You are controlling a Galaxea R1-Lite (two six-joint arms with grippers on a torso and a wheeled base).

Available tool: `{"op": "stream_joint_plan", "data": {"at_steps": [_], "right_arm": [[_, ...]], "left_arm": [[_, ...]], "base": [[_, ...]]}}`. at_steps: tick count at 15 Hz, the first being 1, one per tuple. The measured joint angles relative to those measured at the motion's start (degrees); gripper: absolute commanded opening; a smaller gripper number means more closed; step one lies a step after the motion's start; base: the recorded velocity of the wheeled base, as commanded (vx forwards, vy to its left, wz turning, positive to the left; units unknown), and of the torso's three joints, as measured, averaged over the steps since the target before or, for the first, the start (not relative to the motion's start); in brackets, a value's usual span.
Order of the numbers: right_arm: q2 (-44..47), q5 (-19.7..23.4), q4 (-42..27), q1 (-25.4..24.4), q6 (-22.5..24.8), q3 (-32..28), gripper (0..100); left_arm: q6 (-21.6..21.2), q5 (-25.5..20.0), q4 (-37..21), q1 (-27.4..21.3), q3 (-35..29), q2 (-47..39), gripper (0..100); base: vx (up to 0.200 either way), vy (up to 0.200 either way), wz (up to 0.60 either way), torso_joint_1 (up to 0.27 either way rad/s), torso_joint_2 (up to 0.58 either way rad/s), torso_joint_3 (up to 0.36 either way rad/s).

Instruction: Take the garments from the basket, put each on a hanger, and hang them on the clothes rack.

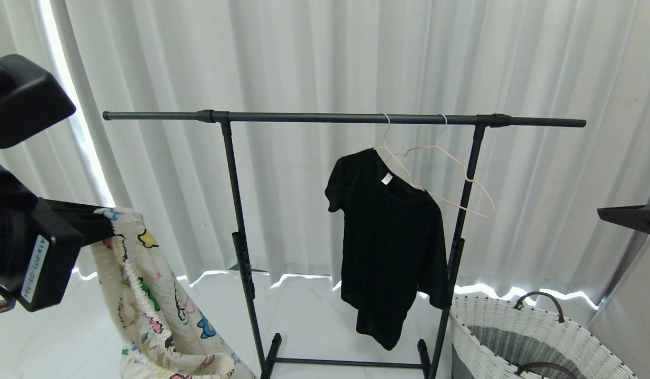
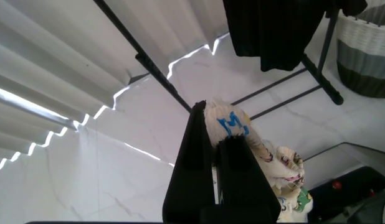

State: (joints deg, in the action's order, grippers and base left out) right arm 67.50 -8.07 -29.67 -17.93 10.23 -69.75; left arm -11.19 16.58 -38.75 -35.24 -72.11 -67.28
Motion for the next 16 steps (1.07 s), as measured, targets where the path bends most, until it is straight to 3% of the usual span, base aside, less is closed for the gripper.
{"op": "stream_joint_plan", "data": {"at_steps": [5,8,16], "right_arm": [[1.1,0.3,2.9,0.2,-0.1,0.1,100],[2.0,5.9,4.4,0.7,0.1,0.6,100],[4.9,6.6,10.2,1.7,0.3,6.7,100]], "left_arm": [[-0.1,0.1,0.0,0.0,0.1,0.0,0],[0.0,0.1,0.1,0.0,0.0,0.0,0],[-0.1,0.1,0.0,-0.1,0.0,-0.1,0]], "base": [[0.040,0.000,0.00,0.245,-0.53,-0.288],[0.200,0.000,0.00,0.227,-0.48,-0.264],[0.200,0.000,0.00,0.032,-0.05,-0.030]]}}
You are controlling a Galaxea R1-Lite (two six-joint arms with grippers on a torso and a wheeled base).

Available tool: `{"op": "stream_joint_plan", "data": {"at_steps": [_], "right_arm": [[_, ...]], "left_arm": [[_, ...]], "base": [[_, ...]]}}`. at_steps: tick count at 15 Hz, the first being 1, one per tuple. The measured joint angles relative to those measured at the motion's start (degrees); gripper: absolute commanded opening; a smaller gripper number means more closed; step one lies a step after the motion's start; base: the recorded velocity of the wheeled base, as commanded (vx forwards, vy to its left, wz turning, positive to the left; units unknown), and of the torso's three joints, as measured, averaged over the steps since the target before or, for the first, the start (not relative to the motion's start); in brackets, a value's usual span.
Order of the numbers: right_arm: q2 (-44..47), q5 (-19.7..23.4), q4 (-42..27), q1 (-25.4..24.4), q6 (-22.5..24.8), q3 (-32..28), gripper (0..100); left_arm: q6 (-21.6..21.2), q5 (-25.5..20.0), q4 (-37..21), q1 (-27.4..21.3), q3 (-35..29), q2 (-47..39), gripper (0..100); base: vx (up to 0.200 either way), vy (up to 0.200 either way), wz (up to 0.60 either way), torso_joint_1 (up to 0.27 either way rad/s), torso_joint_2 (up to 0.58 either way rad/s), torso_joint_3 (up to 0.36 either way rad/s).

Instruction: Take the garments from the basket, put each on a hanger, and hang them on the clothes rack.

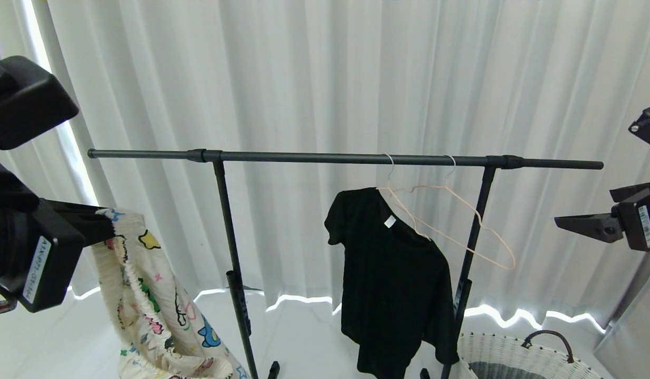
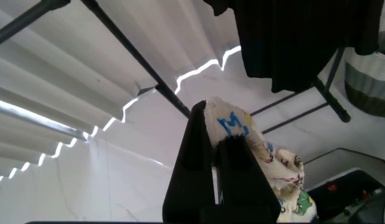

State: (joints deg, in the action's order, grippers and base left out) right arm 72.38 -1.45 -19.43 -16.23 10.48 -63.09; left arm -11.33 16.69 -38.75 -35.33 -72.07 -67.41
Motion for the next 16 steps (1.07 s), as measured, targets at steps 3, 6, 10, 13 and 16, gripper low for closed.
{"op": "stream_joint_plan", "data": {"at_steps": [3,6,10,13,16], "right_arm": [[1.5,2.4,2.1,0.7,0.0,1.8,100],[2.5,4.4,2.4,1.4,0.1,4.8,100],[3.8,7.1,2.5,1.7,1.3,7.5,100],[6.7,10.5,4.5,3.2,3.9,8.0,100],[11.1,15.4,6.5,6.8,8.1,8.0,100]], "left_arm": [[0.0,0.0,0.0,0.0,0.0,-0.1,0],[0.0,0.0,0.0,0.0,0.0,-0.3,0],[0.0,0.0,0.0,0.0,0.4,-0.4,0],[0.0,0.0,1.2,0.0,0.3,-0.3,0],[0.0,0.0,1.3,0.1,0.2,-0.1,0]], "base": [[0.200,0.000,0.00,0.007,0.00,0.001],[0.200,0.000,0.00,0.004,0.00,0.002],[0.000,0.000,0.00,0.000,0.00,0.000],[0.000,0.000,0.00,0.000,0.00,0.000],[0.000,0.000,0.00,0.000,0.00,0.000]]}}
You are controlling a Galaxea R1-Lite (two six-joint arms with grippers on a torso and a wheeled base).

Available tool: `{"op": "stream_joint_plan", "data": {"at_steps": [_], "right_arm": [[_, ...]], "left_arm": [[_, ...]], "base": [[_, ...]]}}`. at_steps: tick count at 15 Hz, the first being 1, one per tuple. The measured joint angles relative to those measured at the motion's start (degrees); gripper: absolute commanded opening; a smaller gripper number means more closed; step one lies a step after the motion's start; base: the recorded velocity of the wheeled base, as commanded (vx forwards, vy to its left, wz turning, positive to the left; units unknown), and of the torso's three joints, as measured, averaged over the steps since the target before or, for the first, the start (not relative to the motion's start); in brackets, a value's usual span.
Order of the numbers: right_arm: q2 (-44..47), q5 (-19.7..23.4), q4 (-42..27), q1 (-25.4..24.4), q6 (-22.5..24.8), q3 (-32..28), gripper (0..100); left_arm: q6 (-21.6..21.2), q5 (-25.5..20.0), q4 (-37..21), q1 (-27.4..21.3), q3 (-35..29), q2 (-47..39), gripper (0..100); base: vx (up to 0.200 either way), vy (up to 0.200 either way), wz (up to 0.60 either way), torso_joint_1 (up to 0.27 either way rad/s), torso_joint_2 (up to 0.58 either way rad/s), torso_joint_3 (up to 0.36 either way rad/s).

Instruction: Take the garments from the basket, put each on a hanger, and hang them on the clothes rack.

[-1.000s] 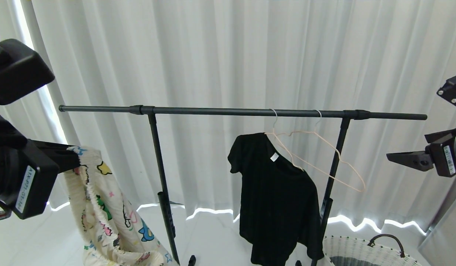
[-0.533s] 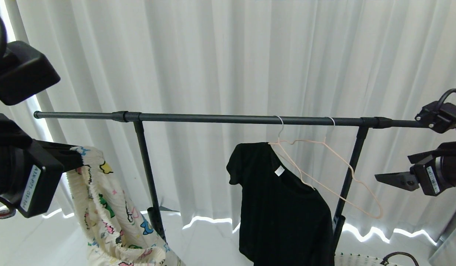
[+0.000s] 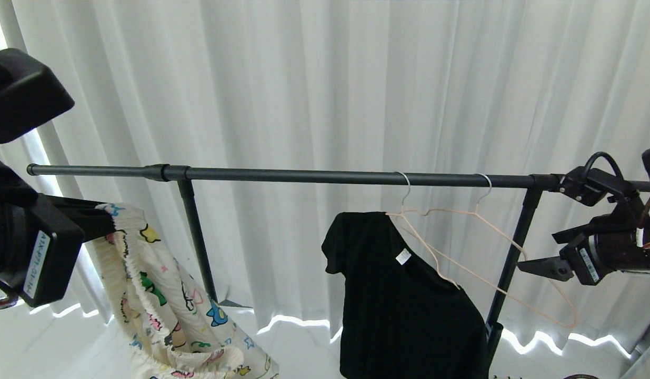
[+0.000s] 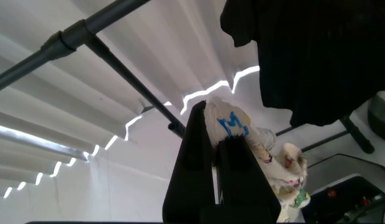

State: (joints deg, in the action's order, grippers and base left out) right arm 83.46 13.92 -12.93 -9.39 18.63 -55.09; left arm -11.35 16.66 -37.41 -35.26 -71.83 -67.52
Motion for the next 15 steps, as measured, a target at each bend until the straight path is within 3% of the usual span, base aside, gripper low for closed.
{"op": "stream_joint_plan", "data": {"at_steps": [2,4,10,11,15], "right_arm": [[3.3,5.5,0.4,2.6,3.8,0.1,100],[6.4,8.2,0.9,3.4,5.1,0.0,100],[14.3,10.6,7.6,2.4,5.3,-0.1,100],[15.1,11.4,7.8,2.4,5.3,-0.1,0],[17.5,11.7,9.1,2.6,5.2,-0.1,0]], "left_arm": [[0.0,0.0,0.0,0.0,0.3,0.0,0],[-0.2,0.0,0.0,0.0,0.5,0.0,0],[-0.3,0.0,0.0,0.0,0.9,-0.1,0],[-0.3,0.0,0.0,0.0,0.9,-0.1,0],[-0.5,0.0,0.0,-0.1,0.9,-0.1,0]], "base": [[0.000,0.000,0.00,0.000,0.00,0.000],[0.000,0.000,0.00,0.000,0.00,0.000],[0.000,0.000,0.00,0.000,0.00,0.000],[0.000,0.000,0.00,0.000,0.00,0.000],[0.000,0.000,0.00,0.000,0.00,0.000]]}}
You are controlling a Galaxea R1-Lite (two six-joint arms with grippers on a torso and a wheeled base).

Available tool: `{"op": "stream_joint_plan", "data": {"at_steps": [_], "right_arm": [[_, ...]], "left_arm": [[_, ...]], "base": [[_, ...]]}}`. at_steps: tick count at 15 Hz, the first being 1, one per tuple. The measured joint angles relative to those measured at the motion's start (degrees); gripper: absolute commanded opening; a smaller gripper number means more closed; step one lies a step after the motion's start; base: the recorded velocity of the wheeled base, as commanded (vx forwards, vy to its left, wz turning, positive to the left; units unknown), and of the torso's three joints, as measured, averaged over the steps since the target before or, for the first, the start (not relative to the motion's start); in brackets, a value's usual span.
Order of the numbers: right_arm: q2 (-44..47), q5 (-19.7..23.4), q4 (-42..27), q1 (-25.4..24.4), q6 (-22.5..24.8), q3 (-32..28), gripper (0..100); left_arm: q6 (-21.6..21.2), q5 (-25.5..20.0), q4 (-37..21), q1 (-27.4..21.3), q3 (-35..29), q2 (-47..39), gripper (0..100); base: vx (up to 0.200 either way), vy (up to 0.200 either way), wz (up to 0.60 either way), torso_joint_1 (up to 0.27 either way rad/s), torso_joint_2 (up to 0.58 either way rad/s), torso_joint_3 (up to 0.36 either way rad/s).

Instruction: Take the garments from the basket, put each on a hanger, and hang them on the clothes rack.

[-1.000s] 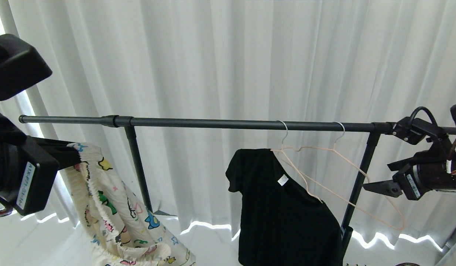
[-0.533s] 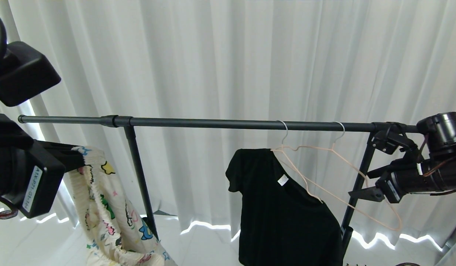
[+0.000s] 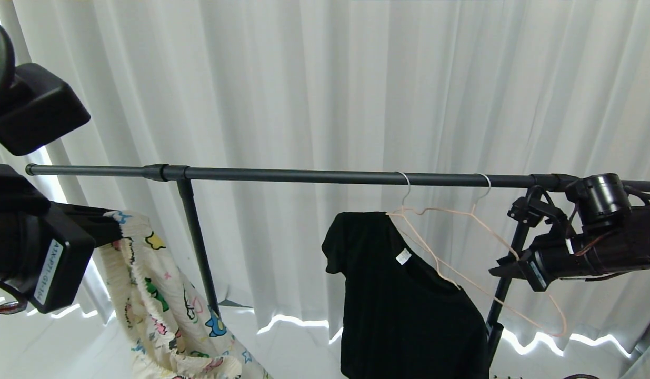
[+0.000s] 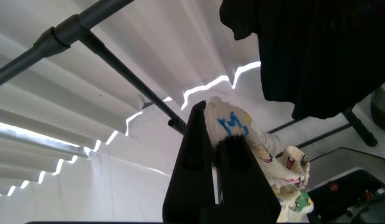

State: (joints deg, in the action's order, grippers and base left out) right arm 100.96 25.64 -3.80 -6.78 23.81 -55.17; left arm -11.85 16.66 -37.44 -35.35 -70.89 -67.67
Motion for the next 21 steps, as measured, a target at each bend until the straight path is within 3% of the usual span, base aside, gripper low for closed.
{"op": "stream_joint_plan", "data": {"at_steps": [12,21], "right_arm": [[-2.0,1.0,3.9,0.0,-6.5,1.0,0],[-10.7,4.9,20.0,0.0,-15.4,11.9,0]], "left_arm": [[-1.1,0.0,0.0,0.0,0.0,0.4,0],[-1.1,0.0,0.0,-1.5,1.0,1.6,0]], "base": [[0.000,0.000,0.00,0.000,0.00,0.000],[0.000,0.000,0.00,0.000,0.00,0.000]]}}
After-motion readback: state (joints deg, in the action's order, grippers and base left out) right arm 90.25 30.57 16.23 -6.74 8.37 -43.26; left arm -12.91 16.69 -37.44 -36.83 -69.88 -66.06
